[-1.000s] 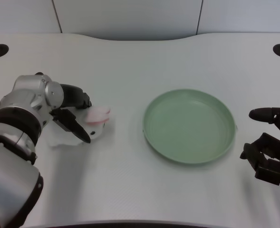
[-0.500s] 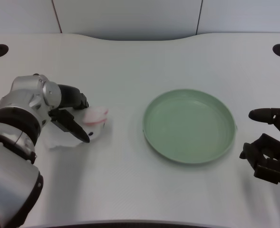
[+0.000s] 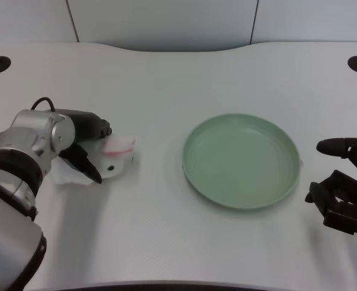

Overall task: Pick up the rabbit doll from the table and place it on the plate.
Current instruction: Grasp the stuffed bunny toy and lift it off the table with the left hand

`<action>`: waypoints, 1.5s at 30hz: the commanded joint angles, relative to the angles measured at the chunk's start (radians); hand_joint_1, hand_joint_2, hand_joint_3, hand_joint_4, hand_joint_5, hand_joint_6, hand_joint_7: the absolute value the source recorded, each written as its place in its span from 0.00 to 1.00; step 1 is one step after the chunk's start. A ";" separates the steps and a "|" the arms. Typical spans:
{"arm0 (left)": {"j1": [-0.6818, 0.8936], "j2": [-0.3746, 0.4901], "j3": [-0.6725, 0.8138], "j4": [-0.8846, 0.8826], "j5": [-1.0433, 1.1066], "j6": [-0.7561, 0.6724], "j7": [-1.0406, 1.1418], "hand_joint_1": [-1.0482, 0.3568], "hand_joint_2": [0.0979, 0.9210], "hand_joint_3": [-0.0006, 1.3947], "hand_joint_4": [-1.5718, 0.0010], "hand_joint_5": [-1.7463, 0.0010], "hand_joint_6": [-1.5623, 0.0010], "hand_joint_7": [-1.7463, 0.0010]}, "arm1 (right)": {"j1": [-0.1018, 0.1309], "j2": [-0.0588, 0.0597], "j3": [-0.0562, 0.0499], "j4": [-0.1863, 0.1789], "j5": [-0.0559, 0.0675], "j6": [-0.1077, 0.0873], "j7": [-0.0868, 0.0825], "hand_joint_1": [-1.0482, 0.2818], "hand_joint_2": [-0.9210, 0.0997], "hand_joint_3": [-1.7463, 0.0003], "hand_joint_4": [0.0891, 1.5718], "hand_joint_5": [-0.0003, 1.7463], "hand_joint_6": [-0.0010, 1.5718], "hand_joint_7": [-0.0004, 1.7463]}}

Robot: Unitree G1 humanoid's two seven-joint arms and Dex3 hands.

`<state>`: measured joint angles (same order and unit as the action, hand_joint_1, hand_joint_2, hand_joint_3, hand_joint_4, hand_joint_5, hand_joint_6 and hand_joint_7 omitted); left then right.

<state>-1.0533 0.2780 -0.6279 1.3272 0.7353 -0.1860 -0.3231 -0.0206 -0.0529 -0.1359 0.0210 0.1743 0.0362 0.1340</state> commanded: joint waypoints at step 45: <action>-0.021 -0.047 0.071 -0.033 -0.025 -0.181 0.429 0.63 1.00 0.08 0.44 0.20 0.39 0.32 | 0.001 0.008 0.013 0.002 -0.002 -0.018 -0.013 0.90 0.42 0.43 0.45 0.82 0.32 0.75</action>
<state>-1.0562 0.2404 -0.5638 1.2978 0.7207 -0.3597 0.1236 -0.0214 -0.0425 -0.1168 0.0293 0.1737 0.0139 0.1296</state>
